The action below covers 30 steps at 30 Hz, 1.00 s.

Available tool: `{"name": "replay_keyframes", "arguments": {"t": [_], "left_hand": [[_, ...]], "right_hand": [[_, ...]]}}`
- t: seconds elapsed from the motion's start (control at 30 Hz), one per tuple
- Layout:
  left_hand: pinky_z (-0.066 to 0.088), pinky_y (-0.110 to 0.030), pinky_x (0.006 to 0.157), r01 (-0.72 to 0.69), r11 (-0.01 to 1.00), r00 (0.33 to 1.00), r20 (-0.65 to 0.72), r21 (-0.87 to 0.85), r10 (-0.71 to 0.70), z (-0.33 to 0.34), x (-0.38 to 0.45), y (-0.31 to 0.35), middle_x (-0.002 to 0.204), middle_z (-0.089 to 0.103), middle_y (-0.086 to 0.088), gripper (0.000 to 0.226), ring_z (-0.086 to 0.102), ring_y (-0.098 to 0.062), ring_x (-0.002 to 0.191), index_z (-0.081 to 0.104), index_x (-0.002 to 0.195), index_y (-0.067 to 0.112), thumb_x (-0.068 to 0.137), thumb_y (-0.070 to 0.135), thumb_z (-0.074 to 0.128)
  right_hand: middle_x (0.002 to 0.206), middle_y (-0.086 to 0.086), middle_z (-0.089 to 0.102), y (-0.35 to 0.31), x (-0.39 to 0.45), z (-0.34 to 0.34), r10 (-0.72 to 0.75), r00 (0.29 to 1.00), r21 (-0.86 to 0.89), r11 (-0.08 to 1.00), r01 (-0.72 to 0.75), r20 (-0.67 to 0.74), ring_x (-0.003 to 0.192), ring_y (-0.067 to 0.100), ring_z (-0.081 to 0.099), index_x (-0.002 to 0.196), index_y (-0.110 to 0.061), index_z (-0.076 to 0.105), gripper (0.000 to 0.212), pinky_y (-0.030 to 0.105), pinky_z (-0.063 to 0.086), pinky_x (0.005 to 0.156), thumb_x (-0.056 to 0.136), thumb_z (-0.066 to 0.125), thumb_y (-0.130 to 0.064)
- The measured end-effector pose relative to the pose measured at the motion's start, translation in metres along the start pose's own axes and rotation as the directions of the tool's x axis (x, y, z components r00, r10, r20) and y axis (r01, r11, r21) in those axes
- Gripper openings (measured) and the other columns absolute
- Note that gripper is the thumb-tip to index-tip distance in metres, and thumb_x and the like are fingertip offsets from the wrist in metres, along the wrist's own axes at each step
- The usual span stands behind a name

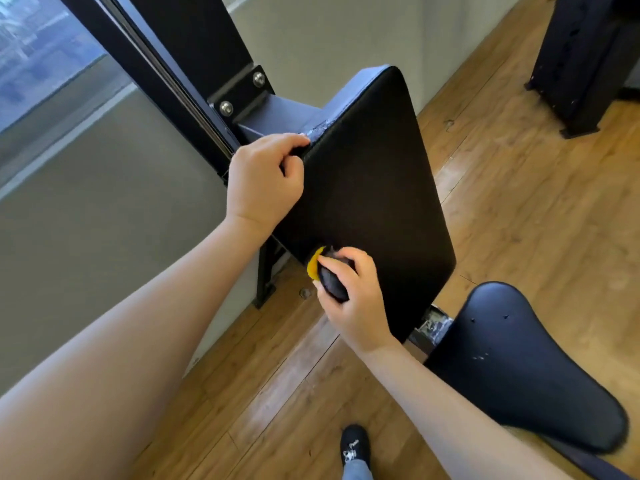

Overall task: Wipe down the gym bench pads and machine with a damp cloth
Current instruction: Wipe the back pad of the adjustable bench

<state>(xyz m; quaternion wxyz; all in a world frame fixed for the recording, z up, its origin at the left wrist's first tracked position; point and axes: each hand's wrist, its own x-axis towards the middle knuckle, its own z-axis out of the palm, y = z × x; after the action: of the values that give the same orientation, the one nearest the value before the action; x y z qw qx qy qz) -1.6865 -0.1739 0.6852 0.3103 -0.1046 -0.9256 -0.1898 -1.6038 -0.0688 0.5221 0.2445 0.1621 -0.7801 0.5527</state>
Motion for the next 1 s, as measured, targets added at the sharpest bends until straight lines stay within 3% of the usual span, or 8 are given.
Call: {"name": "replay_keyframes", "arguments": {"t": [0.2, 0.3, 0.4, 0.57, 0.67, 0.83, 0.9, 1.0], "left_hand": [[0.056, -0.037, 0.073, -0.159, 0.973, 0.987, 0.057, 0.169, 0.151, 0.001, -0.002, 0.006, 0.093, 0.071, -0.013, 0.037, 0.068, -0.029, 0.083, 0.069, 0.097, 0.0, 0.081, 0.01, 0.038], [0.055, -0.037, 0.071, -0.171, 0.967, 0.985, 0.051, 0.189, 0.164, 0.004, -0.002, 0.004, 0.092, 0.07, -0.013, 0.037, 0.067, -0.029, 0.082, 0.068, 0.097, 0.0, 0.081, 0.011, 0.037], [0.052, -0.034, 0.074, -0.176, 0.965, 0.984, 0.032, 0.195, 0.173, 0.004, -0.003, 0.001, 0.092, 0.07, -0.012, 0.037, 0.067, -0.027, 0.084, 0.068, 0.098, 0.0, 0.082, 0.011, 0.037], [0.051, -0.032, 0.077, -0.183, 0.963, 0.983, 0.024, 0.198, 0.182, 0.006, -0.001, -0.001, 0.093, 0.07, -0.011, 0.037, 0.066, -0.025, 0.085, 0.068, 0.099, 0.0, 0.084, 0.01, 0.036], [0.053, -0.037, 0.075, -0.176, 0.964, 0.984, 0.018, 0.199, 0.176, 0.006, -0.002, -0.003, 0.091, 0.07, -0.011, 0.037, 0.066, -0.026, 0.084, 0.068, 0.098, 0.0, 0.083, 0.009, 0.035], [0.052, -0.034, 0.074, -0.182, 0.967, 0.983, 0.008, 0.178, 0.184, 0.006, -0.001, -0.004, 0.09, 0.069, -0.011, 0.036, 0.065, -0.024, 0.082, 0.068, 0.097, 0.0, 0.084, 0.009, 0.036], [0.051, -0.032, 0.073, -0.188, 0.967, 0.982, 0.002, 0.172, 0.191, 0.006, -0.002, -0.005, 0.089, 0.069, -0.01, 0.035, 0.065, -0.024, 0.081, 0.068, 0.097, 0.0, 0.084, 0.009, 0.036], [0.05, -0.027, 0.072, -0.195, 0.966, 0.98, -0.001, 0.169, 0.198, 0.006, -0.003, -0.005, 0.088, 0.069, -0.01, 0.034, 0.065, -0.022, 0.08, 0.068, 0.095, 0.0, 0.084, 0.009, 0.037]], "right_hand": [[0.117, 0.009, 0.045, 0.049, -0.031, 0.008, -0.14, 0.984, -0.082, 0.985, 0.149, 0.111, 0.1, 0.025, 0.045, 0.108, -0.012, 0.056, 0.022, 0.023, 0.041, 0.085, 0.087, 0.055, -0.018], [0.11, 0.008, 0.048, 0.081, -0.074, 0.003, 0.026, 0.988, -0.143, 0.99, -0.004, 0.151, 0.094, 0.022, 0.046, 0.102, -0.013, 0.055, 0.031, 0.033, 0.051, 0.074, 0.076, 0.07, -0.003], [0.108, 0.008, 0.048, 0.09, -0.096, 0.007, 0.202, 0.961, -0.167, 0.971, -0.171, 0.191, 0.091, 0.019, 0.044, 0.096, -0.017, 0.047, 0.049, 0.029, 0.047, 0.072, 0.065, 0.078, 0.006], [0.109, 0.02, 0.055, 0.094, -0.112, 0.014, 0.4, 0.896, -0.207, 0.909, -0.362, 0.19, 0.098, 0.036, 0.057, 0.094, -0.001, 0.059, 0.034, 0.033, 0.05, 0.078, 0.065, 0.076, 0.009], [0.113, 0.019, 0.053, 0.1, -0.127, 0.014, 0.536, 0.824, -0.238, 0.837, -0.492, 0.183, 0.102, 0.034, 0.056, 0.099, 0.001, 0.061, 0.033, 0.03, 0.049, 0.08, 0.069, 0.073, 0.008], [0.105, 0.019, 0.054, 0.102, -0.129, 0.022, 0.63, 0.77, -0.218, 0.769, -0.601, 0.096, 0.095, 0.031, 0.058, 0.097, 0.002, 0.06, 0.023, 0.027, 0.046, 0.076, 0.076, 0.066, 0.005], [0.102, 0.017, 0.055, 0.106, -0.137, 0.025, 0.732, 0.679, -0.2, 0.674, -0.711, 0.054, 0.094, 0.029, 0.058, 0.098, 0.0, 0.057, 0.023, 0.027, 0.047, 0.077, 0.077, 0.066, 0.004], [0.104, 0.016, 0.055, 0.11, -0.143, 0.03, 0.897, 0.441, -0.099, 0.44, -0.892, 0.019, 0.095, 0.029, 0.059, 0.102, -0.005, 0.053, 0.026, 0.032, 0.053, 0.077, 0.08, 0.064, 0.001]]}}
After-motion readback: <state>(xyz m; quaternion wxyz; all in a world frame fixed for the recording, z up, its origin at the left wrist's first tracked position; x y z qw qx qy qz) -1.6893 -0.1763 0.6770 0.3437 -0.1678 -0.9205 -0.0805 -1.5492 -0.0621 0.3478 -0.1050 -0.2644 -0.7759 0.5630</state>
